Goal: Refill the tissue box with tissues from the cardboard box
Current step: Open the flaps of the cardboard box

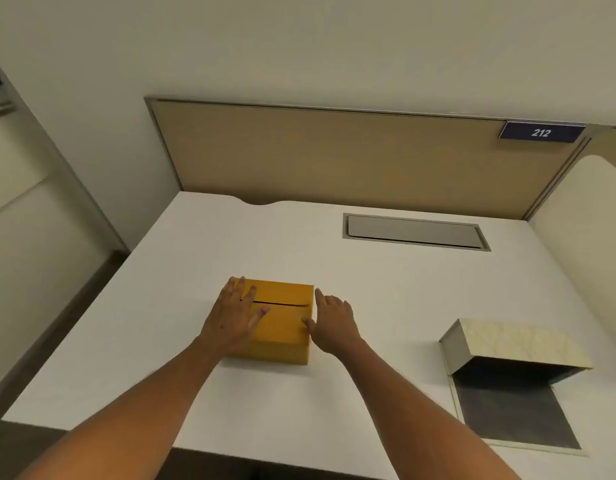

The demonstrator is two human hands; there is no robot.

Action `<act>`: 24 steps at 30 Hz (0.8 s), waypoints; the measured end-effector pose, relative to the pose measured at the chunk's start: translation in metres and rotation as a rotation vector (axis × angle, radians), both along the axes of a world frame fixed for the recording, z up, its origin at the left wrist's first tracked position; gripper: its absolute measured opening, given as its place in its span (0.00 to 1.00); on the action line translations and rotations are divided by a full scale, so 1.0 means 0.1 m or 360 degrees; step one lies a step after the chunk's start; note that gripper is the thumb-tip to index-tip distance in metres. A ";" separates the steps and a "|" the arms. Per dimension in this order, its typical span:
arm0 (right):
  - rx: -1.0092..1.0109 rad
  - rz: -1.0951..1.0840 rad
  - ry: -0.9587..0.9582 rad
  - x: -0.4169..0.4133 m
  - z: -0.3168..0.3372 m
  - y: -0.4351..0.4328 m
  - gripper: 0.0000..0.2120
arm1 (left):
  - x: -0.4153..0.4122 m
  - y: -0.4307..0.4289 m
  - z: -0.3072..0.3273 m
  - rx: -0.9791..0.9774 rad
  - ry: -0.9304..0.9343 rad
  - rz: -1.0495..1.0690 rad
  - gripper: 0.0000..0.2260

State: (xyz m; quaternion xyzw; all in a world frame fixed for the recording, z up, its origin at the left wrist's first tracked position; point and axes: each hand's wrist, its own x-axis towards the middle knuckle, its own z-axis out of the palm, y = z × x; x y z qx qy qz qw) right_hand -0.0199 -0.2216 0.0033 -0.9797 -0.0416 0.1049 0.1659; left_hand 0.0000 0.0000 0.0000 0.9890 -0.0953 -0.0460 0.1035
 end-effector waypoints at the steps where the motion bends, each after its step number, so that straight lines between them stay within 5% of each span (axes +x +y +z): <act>1: 0.0068 -0.0033 0.0013 0.01 -0.02 0.04 0.31 | 0.05 0.05 -0.03 -0.0012 0.0031 0.0003 0.52; 5: 0.0126 -0.0099 0.0085 0.00 -0.08 0.18 0.26 | 0.17 0.18 -0.07 0.0024 0.0065 -0.0028 0.54; 15: 0.0066 -0.0250 0.0020 0.01 -0.14 0.37 0.24 | 0.22 0.29 -0.11 0.0028 0.0263 -0.0067 0.35; 20: 0.0298 -0.0416 -0.0064 -0.03 -0.13 0.48 0.22 | 0.28 0.38 -0.06 -0.0334 0.0439 0.0139 0.29; 24: 0.0669 -0.0560 -0.0332 -0.15 -0.17 0.51 0.12 | 0.34 0.43 0.03 -0.0617 0.0491 0.0271 0.29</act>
